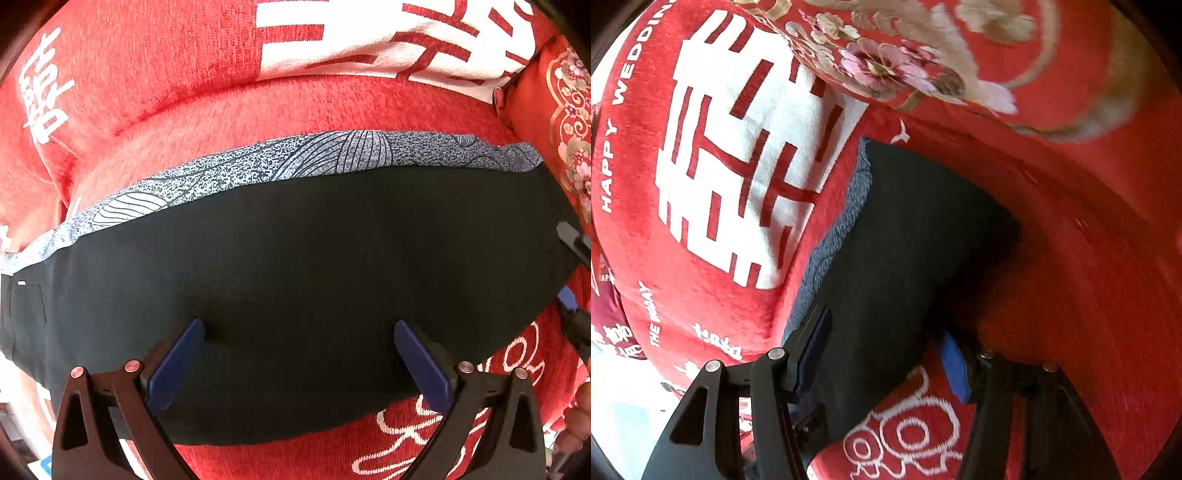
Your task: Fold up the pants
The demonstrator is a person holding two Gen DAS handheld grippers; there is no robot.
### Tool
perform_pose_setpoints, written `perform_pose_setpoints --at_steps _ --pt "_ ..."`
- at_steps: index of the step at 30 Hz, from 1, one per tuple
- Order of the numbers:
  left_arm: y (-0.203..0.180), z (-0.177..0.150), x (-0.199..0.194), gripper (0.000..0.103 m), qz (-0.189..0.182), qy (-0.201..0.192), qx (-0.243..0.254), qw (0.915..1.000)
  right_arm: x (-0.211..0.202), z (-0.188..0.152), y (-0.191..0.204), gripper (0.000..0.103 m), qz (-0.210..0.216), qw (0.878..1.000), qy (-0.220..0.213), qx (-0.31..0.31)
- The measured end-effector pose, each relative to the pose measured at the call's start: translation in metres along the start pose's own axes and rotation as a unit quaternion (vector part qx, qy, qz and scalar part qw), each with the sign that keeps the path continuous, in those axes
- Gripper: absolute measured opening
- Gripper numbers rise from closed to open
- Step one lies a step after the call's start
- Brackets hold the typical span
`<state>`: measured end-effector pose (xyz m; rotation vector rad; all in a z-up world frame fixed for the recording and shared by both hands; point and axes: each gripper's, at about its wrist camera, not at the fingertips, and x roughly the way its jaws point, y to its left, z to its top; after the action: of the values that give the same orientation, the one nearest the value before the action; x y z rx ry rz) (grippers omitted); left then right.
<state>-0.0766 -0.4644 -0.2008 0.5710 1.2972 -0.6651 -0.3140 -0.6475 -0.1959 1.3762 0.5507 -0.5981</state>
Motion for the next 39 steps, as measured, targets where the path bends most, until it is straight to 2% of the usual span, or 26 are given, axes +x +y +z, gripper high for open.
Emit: perform_pose_setpoints --at_steps 8,10,11,13,14,18,21,23,24,25,30,33,39 --pt "0.002 0.002 0.001 0.103 -0.006 -0.003 -0.003 1.0 0.013 0.009 0.008 0.061 -0.008 1.0 -0.011 0.016" --pt "0.003 0.004 -0.001 0.103 -0.006 -0.001 -0.003 1.0 0.014 0.011 0.01 0.045 -0.031 0.999 -0.003 0.019" --pt "0.003 0.004 -0.003 0.103 -0.003 -0.001 -0.004 1.0 0.014 0.011 0.01 0.029 -0.044 0.999 0.0 0.017" --pt "0.006 0.007 -0.012 0.088 0.006 -0.014 -0.009 0.9998 0.013 0.012 0.007 0.023 -0.047 0.999 0.006 0.015" --pt "0.007 0.007 -0.015 0.079 -0.002 -0.015 -0.011 0.9998 0.013 0.011 0.006 0.022 -0.046 0.999 0.009 0.014" --pt "0.013 0.01 -0.028 0.079 -0.059 -0.028 -0.036 0.9972 0.011 0.011 0.002 0.019 -0.043 0.999 0.008 0.004" --pt "-0.002 0.012 -0.018 0.079 -0.078 -0.029 -0.019 0.9964 0.012 0.011 0.002 0.018 -0.042 0.999 0.005 -0.003" --pt "-0.011 0.006 -0.002 0.08 -0.071 -0.025 -0.004 0.9971 0.012 0.012 0.005 0.016 -0.039 0.999 0.002 -0.009" --pt "-0.017 0.001 -0.003 0.08 -0.057 -0.058 0.01 0.9966 0.012 0.012 0.006 0.016 -0.038 0.999 0.003 -0.013" --pt "-0.022 -0.002 -0.003 0.08 -0.047 -0.066 0.018 0.9965 0.01 0.011 0.012 0.016 -0.036 0.999 0.0 -0.026" --pt "-0.017 0.001 -0.004 0.08 -0.06 -0.069 0.012 0.9957 0.001 0.004 0.052 0.016 -0.043 0.994 -0.01 -0.1" --pt "-0.019 -0.001 -0.005 0.08 -0.059 -0.078 0.026 0.9948 -0.003 -0.005 0.08 0.016 -0.046 0.988 -0.014 -0.148" --pt "-0.012 -0.003 -0.008 0.08 -0.082 -0.072 0.033 0.9935 -0.002 -0.035 0.141 0.016 -0.056 0.966 -0.012 -0.251"
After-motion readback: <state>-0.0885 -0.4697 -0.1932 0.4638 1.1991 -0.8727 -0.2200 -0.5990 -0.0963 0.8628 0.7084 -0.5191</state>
